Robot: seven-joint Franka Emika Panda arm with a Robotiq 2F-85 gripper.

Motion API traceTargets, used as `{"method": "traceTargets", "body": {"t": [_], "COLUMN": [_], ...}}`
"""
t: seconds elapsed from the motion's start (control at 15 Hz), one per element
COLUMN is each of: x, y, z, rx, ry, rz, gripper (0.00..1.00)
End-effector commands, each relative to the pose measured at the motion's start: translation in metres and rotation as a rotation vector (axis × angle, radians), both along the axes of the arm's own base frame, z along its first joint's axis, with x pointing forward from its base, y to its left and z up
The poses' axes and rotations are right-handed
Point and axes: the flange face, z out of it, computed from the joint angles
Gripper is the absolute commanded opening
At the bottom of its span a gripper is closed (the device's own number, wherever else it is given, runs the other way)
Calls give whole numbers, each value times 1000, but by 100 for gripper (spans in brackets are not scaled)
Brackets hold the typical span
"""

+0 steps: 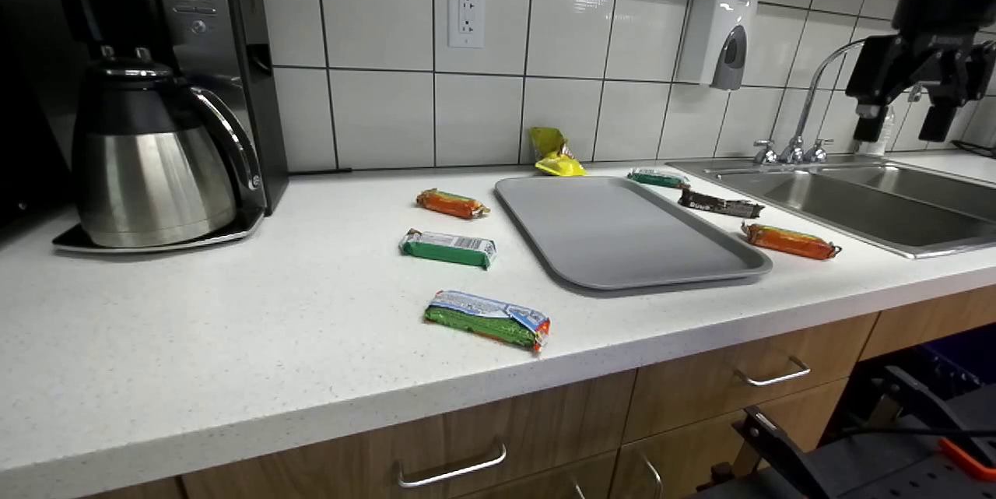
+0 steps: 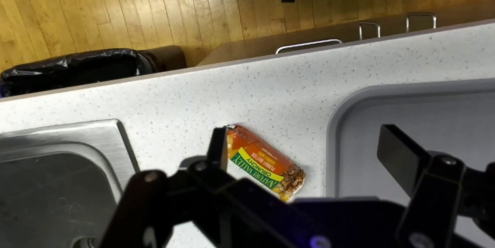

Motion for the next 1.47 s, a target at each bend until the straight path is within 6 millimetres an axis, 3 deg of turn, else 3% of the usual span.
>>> {"method": "traceTargets", "body": {"t": [0.0, 0.67, 1.4], "x": [16, 62, 106], "y": [-13, -41, -49], "z": [-19, -63, -105], "rx": [-11, 1, 17], "ry": [24, 75, 67], "rz": [99, 335, 541], "gripper": [100, 100, 100]}}
